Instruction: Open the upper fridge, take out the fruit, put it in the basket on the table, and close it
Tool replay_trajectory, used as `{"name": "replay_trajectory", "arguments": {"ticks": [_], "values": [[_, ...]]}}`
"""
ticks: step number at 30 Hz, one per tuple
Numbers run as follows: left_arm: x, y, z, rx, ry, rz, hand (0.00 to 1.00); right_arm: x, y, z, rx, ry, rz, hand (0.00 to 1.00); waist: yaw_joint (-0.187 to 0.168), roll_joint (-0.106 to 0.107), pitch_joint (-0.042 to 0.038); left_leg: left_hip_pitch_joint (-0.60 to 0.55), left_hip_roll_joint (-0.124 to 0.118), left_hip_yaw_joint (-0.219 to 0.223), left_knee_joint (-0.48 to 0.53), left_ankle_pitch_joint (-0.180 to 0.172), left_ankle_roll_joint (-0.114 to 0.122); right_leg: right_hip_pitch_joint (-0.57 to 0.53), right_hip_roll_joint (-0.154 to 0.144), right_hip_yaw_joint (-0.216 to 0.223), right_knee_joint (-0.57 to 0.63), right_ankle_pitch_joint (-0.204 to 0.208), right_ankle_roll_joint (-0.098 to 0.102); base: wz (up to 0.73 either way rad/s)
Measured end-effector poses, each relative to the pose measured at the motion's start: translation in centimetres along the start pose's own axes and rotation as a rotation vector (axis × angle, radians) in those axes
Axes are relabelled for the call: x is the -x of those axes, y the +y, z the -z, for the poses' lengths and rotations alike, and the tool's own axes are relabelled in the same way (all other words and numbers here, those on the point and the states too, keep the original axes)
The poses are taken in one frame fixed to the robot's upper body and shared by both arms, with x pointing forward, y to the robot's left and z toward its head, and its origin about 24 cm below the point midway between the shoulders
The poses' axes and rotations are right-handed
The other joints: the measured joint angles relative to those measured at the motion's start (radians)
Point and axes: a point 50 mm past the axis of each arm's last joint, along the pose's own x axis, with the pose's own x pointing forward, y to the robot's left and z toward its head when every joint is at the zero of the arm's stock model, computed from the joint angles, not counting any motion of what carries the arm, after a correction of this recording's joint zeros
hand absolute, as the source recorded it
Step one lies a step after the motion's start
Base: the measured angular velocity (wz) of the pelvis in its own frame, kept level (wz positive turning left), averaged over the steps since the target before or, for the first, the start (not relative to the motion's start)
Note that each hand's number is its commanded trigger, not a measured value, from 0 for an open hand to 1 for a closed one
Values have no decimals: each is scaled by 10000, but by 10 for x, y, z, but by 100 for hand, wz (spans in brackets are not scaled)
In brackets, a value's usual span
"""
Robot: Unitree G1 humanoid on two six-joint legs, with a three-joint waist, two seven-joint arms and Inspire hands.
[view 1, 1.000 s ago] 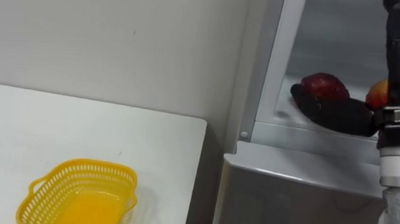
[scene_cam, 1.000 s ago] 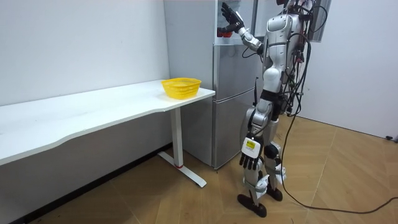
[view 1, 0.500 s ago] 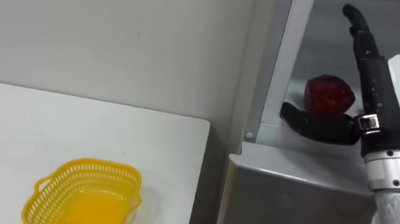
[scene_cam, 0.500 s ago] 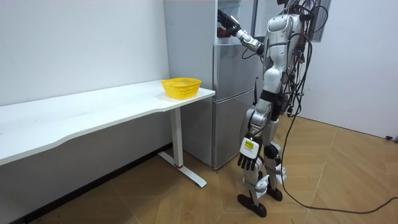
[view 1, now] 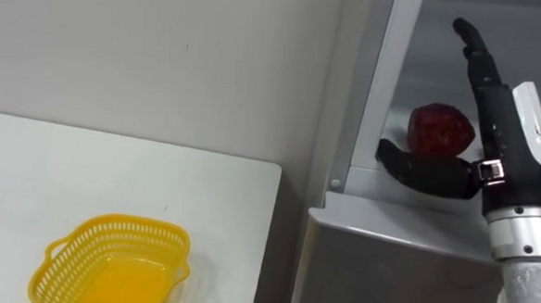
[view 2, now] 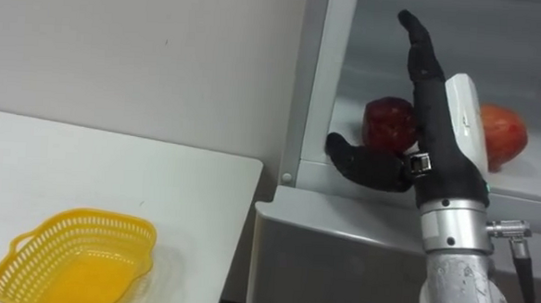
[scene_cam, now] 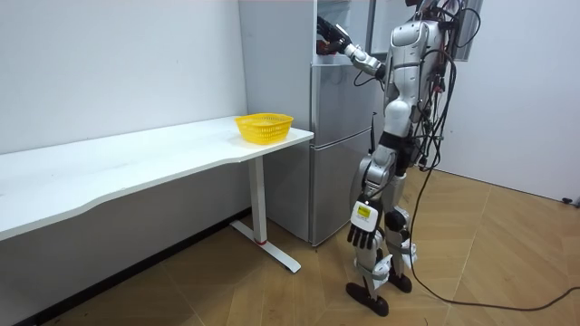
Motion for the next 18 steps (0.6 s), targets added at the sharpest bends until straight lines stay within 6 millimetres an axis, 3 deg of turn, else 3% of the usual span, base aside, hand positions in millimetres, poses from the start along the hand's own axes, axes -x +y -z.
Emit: {"name": "replay_trajectory", "arguments": {"ticks": [18], "values": [[0, -1, -1, -95, 41, 236, 0, -1, 0, 9, -782, 604, -1086, 0, -239, 4, 0, -42, 1, -15, 45, -4, 5, -19, -6, -48, 13, 1, 1, 0]]}}
